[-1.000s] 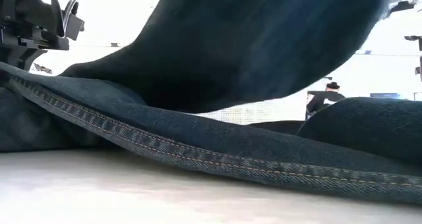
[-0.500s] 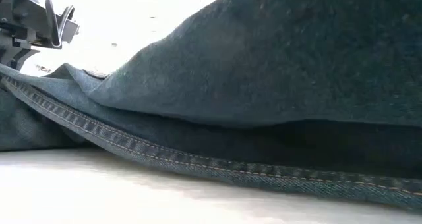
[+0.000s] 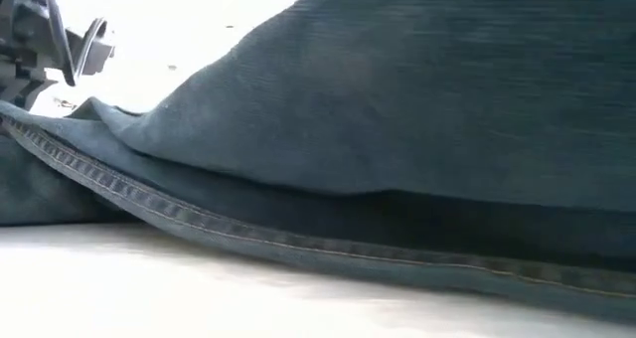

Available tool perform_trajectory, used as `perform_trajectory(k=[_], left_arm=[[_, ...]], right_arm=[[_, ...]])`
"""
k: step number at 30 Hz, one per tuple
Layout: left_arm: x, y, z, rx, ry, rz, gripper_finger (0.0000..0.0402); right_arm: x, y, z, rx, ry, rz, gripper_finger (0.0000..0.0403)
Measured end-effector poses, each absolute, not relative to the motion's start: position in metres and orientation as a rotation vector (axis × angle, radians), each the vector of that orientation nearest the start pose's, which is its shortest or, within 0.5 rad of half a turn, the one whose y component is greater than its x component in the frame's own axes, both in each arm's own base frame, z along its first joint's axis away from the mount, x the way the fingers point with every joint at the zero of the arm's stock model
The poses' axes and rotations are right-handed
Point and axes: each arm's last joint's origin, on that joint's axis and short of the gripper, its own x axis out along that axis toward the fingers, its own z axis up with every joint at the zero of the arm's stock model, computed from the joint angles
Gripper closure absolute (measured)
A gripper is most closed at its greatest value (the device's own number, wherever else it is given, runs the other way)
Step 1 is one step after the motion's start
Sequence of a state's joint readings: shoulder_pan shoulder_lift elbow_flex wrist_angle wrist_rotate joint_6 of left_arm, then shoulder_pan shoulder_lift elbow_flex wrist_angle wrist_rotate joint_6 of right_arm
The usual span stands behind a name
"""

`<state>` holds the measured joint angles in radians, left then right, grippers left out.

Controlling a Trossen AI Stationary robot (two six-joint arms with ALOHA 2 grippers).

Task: Fold laundry
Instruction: Fold the dark blue jeans

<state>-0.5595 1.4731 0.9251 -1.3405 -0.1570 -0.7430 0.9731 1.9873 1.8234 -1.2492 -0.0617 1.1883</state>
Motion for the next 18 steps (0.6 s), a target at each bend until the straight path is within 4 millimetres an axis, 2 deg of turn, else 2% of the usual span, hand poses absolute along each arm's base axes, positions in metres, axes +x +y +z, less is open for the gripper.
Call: perform_trajectory(k=[5,10,14,18], left_arm=[[0.162,-0.092,0.175,0.142,1.803,0.413,0.0401],[0.151,-0.083,0.152,0.126,1.831,0.401,0.0401],[0.148,-0.081,0.145,0.114,1.834,0.395,0.0401],[0.148,-0.081,0.145,0.116,1.83,0.384,0.0401]], right_arm=[[0.189,0.351,0.241,0.498,1.506,-0.165,0.0205],[0.173,0.352,0.205,0.715,1.319,-0.439,0.0201],[0.178,0.35,0.182,0.819,1.145,-0.45,0.0201],[0.187,0.34,0.164,0.831,1.128,-0.445,0.0201]])
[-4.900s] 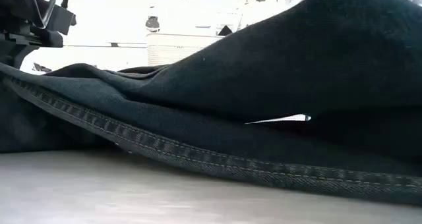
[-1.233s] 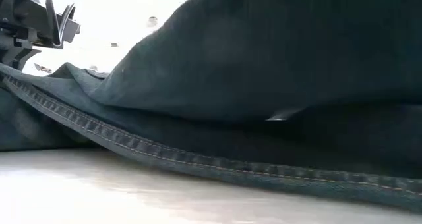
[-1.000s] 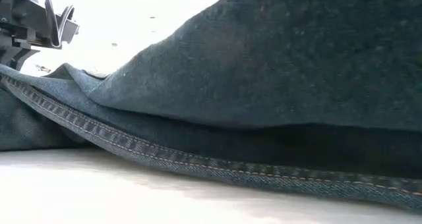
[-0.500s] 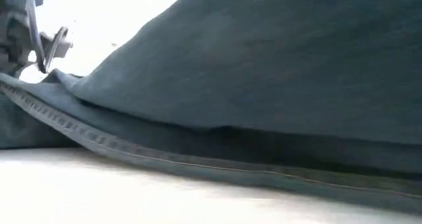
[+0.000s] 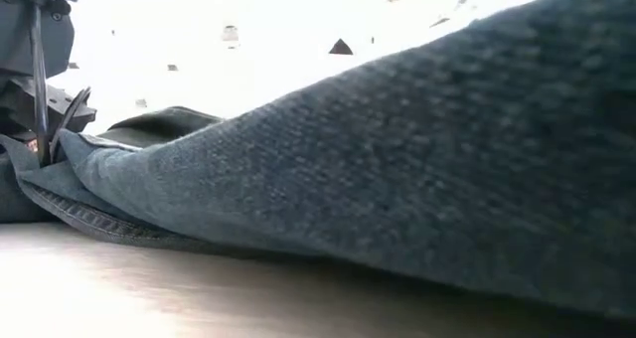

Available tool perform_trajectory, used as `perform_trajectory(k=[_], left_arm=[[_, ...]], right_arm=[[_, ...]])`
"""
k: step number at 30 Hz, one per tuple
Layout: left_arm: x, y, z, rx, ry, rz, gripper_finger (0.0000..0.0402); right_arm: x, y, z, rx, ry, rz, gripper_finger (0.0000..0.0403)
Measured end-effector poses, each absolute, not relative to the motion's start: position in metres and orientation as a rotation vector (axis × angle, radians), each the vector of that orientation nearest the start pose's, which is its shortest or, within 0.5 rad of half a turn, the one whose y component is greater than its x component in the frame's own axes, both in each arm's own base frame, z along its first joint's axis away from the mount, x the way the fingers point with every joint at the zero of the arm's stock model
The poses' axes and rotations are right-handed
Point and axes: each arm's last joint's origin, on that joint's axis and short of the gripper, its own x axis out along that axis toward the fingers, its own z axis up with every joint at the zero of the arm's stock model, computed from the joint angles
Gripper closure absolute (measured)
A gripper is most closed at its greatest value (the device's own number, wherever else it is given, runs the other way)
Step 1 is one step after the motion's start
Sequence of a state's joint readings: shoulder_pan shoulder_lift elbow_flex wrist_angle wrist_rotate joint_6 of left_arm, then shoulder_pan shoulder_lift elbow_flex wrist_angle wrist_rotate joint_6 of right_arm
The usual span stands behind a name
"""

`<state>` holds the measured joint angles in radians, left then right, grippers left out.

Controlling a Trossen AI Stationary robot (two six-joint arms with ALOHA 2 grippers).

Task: Fold laundry
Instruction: Fold the dark blue jeans

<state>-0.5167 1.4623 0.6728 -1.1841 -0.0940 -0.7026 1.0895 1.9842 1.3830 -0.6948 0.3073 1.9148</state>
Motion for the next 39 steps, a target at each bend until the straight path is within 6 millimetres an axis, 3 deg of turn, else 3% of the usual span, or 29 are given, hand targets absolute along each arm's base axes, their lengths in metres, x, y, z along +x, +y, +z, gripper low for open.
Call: perform_trajectory(k=[9,13,20,27,32,35,39], left_arm=[[0.137,-0.069,0.144,0.126,1.8,0.387,0.0401],[0.142,-0.071,0.154,0.107,1.762,0.387,0.039],[0.161,-0.079,0.199,0.2,1.736,0.341,0.0307],[0.174,-0.083,0.256,0.248,1.661,0.377,0.0238],[0.205,-0.099,0.279,0.136,1.342,0.214,0.0224],[0.241,-0.118,0.284,0.122,1.0,0.015,0.0224],[0.293,-0.138,0.282,0.242,0.628,-0.14,0.0223]], right_arm=[[0.191,0.329,0.169,0.748,1.161,-0.431,0.0202],[0.187,0.328,0.175,0.698,1.2,-0.391,0.0202],[0.176,0.325,0.21,0.683,1.205,-0.231,0.0202],[0.151,0.327,0.238,0.673,1.107,-0.131,0.0202],[0.137,0.328,0.242,0.616,1.055,-0.105,0.0202],[0.133,0.325,0.24,0.525,0.954,-0.129,0.0202],[0.134,0.317,0.236,0.438,0.84,-0.194,0.0202]])
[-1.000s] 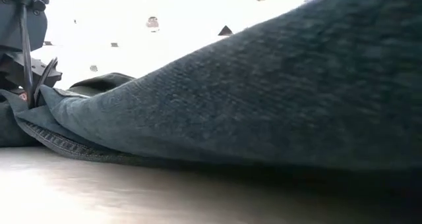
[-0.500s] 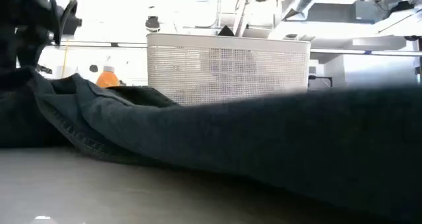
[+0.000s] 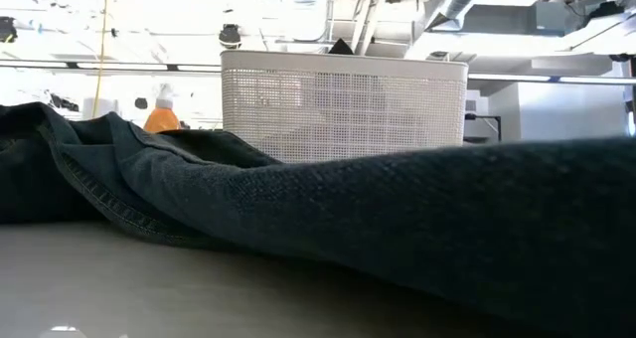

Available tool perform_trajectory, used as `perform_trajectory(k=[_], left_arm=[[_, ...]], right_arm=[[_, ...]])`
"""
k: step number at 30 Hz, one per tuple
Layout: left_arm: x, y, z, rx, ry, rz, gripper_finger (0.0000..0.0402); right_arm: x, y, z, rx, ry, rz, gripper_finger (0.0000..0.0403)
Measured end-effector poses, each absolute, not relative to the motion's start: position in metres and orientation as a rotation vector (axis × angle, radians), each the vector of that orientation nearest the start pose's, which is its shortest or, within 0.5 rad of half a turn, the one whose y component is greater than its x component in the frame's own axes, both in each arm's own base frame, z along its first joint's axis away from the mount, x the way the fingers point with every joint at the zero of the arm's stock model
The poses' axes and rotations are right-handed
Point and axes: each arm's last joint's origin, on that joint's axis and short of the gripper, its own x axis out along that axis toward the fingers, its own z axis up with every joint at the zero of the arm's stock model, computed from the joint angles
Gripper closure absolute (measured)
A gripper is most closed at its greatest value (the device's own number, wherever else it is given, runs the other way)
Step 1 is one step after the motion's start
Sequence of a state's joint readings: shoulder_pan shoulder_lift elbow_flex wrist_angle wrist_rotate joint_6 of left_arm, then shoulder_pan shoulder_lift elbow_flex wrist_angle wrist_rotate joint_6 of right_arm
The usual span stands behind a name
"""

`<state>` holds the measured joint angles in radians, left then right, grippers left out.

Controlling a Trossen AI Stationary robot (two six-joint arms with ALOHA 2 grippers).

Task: Fold laundry
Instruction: Fold the dark blue jeans

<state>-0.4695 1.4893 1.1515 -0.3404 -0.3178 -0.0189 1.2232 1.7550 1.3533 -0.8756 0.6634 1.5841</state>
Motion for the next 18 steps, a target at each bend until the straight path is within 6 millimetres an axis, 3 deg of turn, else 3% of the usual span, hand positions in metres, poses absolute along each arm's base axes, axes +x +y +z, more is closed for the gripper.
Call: perform_trajectory(k=[3,5,12,18], left_arm=[[0.333,-0.142,0.277,0.265,0.432,-0.209,0.0223],[0.36,-0.144,0.267,0.259,0.393,-0.277,0.0223],[0.446,-0.162,0.221,0.321,0.489,-0.415,0.0223],[0.498,-0.173,0.193,0.369,0.627,-0.445,0.0223]], right_arm=[[0.137,0.312,0.236,0.396,0.784,-0.233,0.0202],[0.137,0.309,0.236,0.373,0.747,-0.248,0.0202],[0.14,0.304,0.238,0.307,0.641,-0.281,0.0202],[0.14,0.302,0.239,0.247,0.597,-0.285,0.0202]])
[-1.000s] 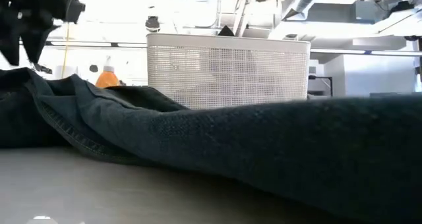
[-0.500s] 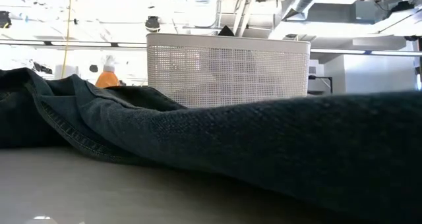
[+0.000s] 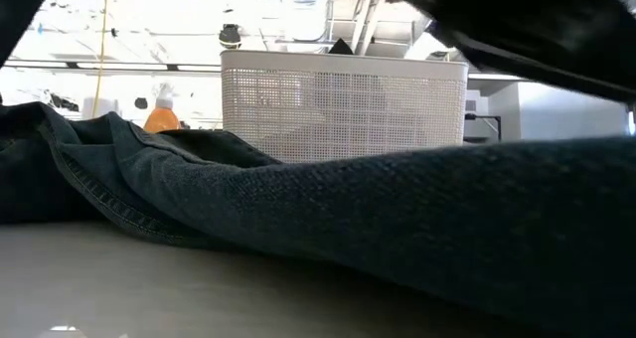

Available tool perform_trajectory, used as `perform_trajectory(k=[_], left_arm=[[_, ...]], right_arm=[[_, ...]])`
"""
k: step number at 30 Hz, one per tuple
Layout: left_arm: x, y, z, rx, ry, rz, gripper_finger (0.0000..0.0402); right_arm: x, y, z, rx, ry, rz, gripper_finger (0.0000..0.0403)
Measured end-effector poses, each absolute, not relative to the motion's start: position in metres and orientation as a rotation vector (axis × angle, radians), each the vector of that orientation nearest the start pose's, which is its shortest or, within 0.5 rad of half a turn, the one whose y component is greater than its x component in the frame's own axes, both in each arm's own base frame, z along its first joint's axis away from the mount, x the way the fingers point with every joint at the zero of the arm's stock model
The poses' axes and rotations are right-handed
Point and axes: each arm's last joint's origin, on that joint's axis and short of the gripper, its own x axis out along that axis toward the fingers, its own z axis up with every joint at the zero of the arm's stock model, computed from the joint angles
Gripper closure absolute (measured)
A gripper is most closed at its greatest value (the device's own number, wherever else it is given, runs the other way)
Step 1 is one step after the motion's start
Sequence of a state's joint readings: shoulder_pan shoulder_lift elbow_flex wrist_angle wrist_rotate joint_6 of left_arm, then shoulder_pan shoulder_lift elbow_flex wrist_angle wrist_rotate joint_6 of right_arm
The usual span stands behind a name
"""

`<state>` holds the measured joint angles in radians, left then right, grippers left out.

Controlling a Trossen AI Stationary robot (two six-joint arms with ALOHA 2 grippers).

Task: Fold laundry
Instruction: Fold the dark blue jeans

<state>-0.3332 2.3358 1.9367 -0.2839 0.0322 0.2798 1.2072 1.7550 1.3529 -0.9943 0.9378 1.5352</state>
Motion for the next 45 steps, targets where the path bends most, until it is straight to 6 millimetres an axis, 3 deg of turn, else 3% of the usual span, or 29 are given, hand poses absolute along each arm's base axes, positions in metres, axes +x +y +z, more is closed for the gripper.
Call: perform_trajectory(k=[4,7,11,15,18,21,24,27,34,37,40,45], left_arm=[[0.52,-0.174,0.182,0.353,0.653,-0.474,0.0223],[0.531,-0.173,0.161,0.335,0.704,-0.476,0.0223],[0.535,-0.175,0.136,0.271,0.764,-0.534,0.0223],[0.533,-0.176,0.128,0.294,0.803,-0.493,0.0229],[0.531,-0.179,0.127,0.341,0.826,-0.439,0.0277],[0.528,-0.182,0.134,0.368,0.821,-0.42,0.0369],[0.524,-0.178,0.155,0.363,0.82,-0.419,0.0395],[0.512,-0.175,0.19,0.377,0.826,-0.449,0.04],[0.46,-0.161,0.272,0.411,0.902,-0.485,0.0401],[0.425,-0.15,0.313,0.38,0.853,-0.465,0.0401],[0.378,-0.137,0.351,0.339,0.784,-0.396,0.0401],[0.295,-0.111,0.383,0.25,0.605,-0.204,0.0401]], right_arm=[[0.14,0.302,0.239,0.23,0.593,-0.28,0.0202],[0.139,0.302,0.239,0.219,0.595,-0.277,0.0202],[0.136,0.303,0.239,0.204,0.598,-0.27,0.0202],[0.131,0.302,0.238,0.173,0.604,-0.267,0.0202],[0.132,0.301,0.238,0.161,0.606,-0.274,0.0202],[0.132,0.3,0.238,0.158,0.607,-0.276,0.0202],[0.132,0.3,0.238,0.159,0.607,-0.278,0.0202],[0.13,0.298,0.238,0.164,0.609,-0.294,0.0202],[0.125,0.293,0.237,0.194,0.608,-0.344,0.0222],[0.125,0.295,0.235,0.245,0.6,-0.348,0.0232],[0.125,0.296,0.22,0.293,0.594,-0.332,0.0239],[0.134,0.283,0.19,0.362,0.597,-0.382,0.0241]])
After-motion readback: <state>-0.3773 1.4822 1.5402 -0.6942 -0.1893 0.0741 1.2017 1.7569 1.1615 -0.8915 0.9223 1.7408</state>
